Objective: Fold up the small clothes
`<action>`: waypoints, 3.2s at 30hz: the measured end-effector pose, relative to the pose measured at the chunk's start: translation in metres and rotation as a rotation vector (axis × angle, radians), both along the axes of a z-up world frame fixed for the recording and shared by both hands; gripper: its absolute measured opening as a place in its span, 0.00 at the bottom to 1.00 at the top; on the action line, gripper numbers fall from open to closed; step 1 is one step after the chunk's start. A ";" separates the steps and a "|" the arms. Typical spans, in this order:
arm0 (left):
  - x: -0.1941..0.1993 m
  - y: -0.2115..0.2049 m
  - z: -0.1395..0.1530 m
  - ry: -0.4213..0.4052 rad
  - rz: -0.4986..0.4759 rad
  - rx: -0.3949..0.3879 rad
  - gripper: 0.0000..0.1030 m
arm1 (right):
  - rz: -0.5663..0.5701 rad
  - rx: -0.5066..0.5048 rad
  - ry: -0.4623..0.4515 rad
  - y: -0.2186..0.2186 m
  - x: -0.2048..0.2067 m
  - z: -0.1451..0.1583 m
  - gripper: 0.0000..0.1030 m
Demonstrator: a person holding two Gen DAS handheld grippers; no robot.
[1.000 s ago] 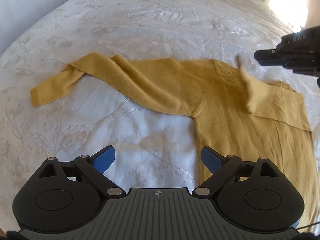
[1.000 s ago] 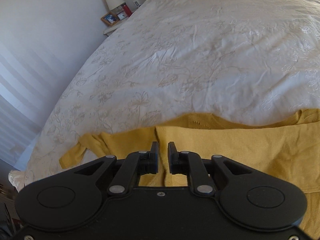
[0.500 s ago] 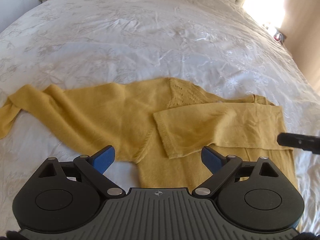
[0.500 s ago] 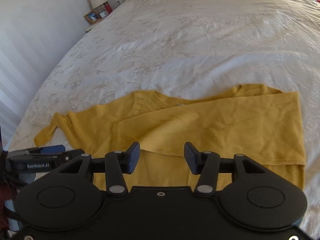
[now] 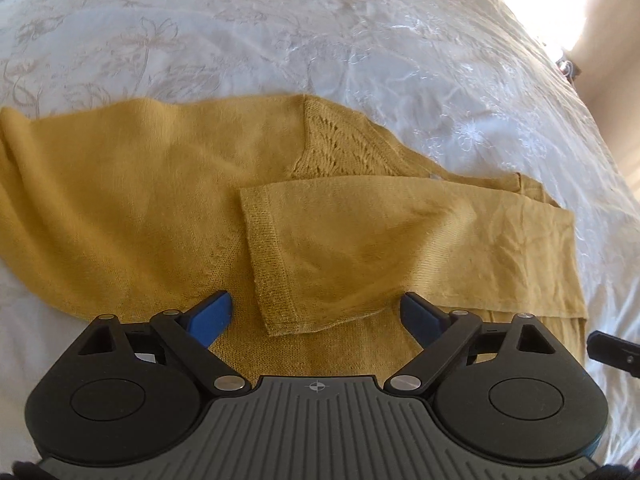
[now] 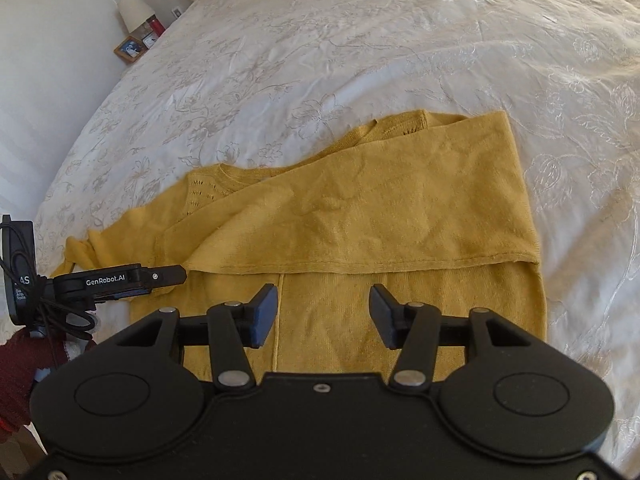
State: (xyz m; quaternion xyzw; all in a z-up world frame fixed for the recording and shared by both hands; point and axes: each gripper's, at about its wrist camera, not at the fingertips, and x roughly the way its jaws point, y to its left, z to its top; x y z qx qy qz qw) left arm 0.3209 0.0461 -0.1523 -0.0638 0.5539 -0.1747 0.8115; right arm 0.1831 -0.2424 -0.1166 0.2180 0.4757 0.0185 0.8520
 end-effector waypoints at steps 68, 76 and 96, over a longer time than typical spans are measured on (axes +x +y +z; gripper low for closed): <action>0.013 -0.007 0.008 -0.057 0.034 0.171 0.58 | -0.182 -0.151 -0.028 -0.132 0.068 -0.032 0.08; 0.020 -0.004 0.001 -0.036 0.023 0.174 0.61 | -0.256 -0.169 0.018 -0.149 0.062 -0.037 0.35; 0.023 0.025 0.027 -0.056 0.079 0.155 0.76 | -0.088 -0.286 0.174 -0.106 0.008 -0.059 0.56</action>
